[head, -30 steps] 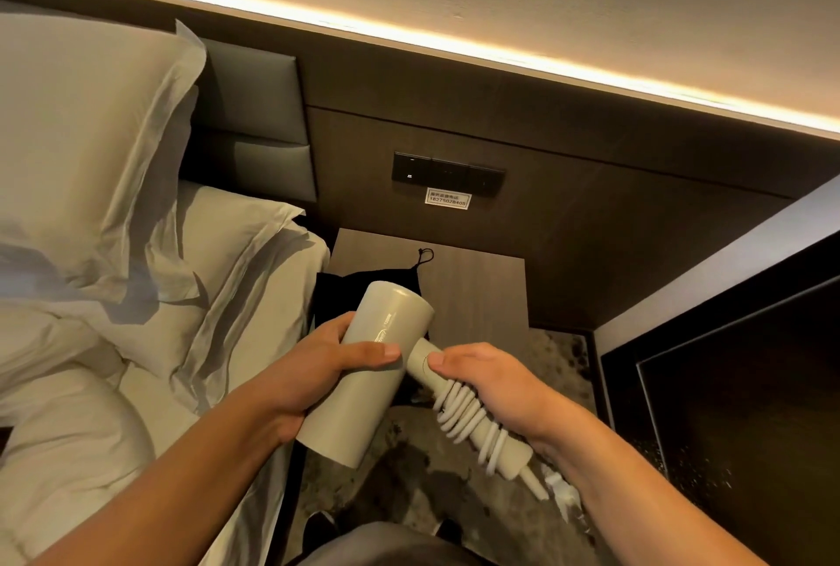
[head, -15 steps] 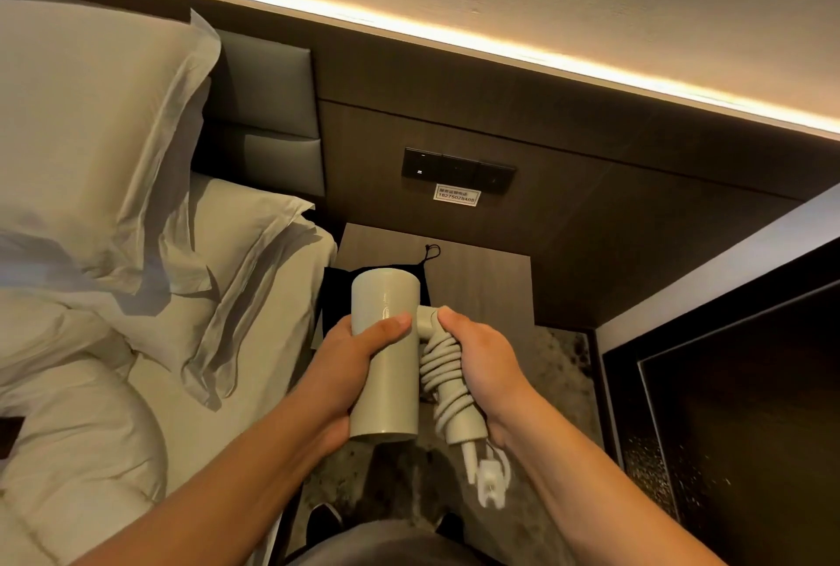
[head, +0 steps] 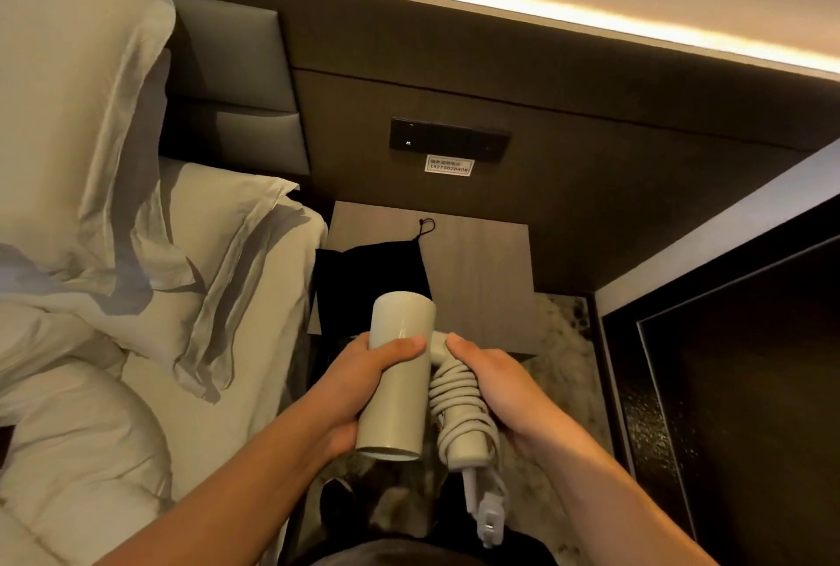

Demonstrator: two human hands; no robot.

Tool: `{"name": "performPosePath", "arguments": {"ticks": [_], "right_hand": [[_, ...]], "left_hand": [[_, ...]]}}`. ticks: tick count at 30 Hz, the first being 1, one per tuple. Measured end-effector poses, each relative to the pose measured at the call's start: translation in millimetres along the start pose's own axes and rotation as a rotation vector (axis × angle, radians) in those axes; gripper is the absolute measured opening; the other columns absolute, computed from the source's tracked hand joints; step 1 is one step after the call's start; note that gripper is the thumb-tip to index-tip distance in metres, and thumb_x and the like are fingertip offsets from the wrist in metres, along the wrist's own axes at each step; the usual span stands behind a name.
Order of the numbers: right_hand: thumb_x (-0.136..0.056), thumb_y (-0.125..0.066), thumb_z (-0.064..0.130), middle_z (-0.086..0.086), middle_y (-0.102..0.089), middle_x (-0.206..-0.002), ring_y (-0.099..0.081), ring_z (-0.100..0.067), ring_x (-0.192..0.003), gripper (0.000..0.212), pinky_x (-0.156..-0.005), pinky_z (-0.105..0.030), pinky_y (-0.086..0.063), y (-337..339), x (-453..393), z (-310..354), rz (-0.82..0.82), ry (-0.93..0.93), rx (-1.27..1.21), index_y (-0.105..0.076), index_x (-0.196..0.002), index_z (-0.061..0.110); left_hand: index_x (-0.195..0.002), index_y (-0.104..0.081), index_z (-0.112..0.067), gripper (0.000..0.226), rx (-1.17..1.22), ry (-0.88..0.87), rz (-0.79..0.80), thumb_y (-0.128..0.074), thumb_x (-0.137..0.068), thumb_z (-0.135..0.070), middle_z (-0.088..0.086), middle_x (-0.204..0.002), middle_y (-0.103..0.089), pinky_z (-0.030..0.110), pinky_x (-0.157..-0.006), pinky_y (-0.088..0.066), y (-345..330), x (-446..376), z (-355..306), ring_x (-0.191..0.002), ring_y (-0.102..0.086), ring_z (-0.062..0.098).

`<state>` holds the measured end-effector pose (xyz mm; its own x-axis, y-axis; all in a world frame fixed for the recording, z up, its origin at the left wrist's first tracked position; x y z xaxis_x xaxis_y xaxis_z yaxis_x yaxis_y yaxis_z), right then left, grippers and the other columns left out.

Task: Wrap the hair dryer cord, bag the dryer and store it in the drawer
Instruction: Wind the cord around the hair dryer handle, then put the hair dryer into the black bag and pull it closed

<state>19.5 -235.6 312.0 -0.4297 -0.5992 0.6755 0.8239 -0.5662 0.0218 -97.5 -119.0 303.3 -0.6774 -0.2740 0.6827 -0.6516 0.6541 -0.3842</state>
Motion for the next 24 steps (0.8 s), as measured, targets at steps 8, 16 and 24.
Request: {"name": "performPosePath", "arguments": {"ticks": [8, 16, 24], "right_hand": [[-0.098, -0.055, 0.038, -0.025, -0.075, -0.099, -0.070, -0.033, -0.083, 0.042, -0.078, -0.046, -0.058, 51.4, -33.6, -34.4, -0.128, -0.104, -0.274, -0.075, -0.101, 0.001], [-0.096, -0.056, 0.042, -0.015, -0.064, -0.063, -0.061, -0.026, -0.048, 0.040, -0.048, -0.032, -0.053, 125.1, -97.9, -88.2, -0.205, -0.219, -0.538, -0.067, -0.090, 0.004], [-0.079, -0.062, 0.060, -0.016, -0.074, -0.089, -0.071, -0.033, -0.079, 0.044, -0.077, -0.054, -0.058, 187.3, -189.1, -160.8, -0.379, -0.301, -0.586, -0.075, -0.093, 0.021]], "left_hand": [[-0.117, -0.067, -0.008, 0.061, -0.112, 0.059, -0.070, -0.083, -0.068, -0.042, 0.018, -0.097, -0.078, 0.040, -0.068, -0.060, -48.1, -55.1, 15.7, -0.082, -0.076, 0.031], [-0.116, -0.070, -0.031, 0.059, -0.349, 0.251, -0.206, -0.042, -0.090, -0.076, 0.008, -0.111, -0.075, 0.044, -0.085, -0.056, -50.4, -178.8, 32.6, -0.103, -0.069, 0.030], [-0.132, -0.055, -0.017, 0.038, -0.938, 0.186, -0.488, -0.057, -0.097, -0.031, 0.016, -0.119, -0.068, 0.042, -0.075, -0.056, -8.8, -358.1, 70.5, -0.099, -0.068, 0.035]]}}
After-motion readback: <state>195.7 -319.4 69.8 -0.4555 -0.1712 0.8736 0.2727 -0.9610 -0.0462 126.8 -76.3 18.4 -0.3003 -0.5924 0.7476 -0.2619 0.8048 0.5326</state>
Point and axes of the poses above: each hand's wrist, its own x-axis away from the middle knuckle, its own y-axis out of the back of the hand, z = x × y, the point moved 5 cm from there along -x, towards the middle knuckle
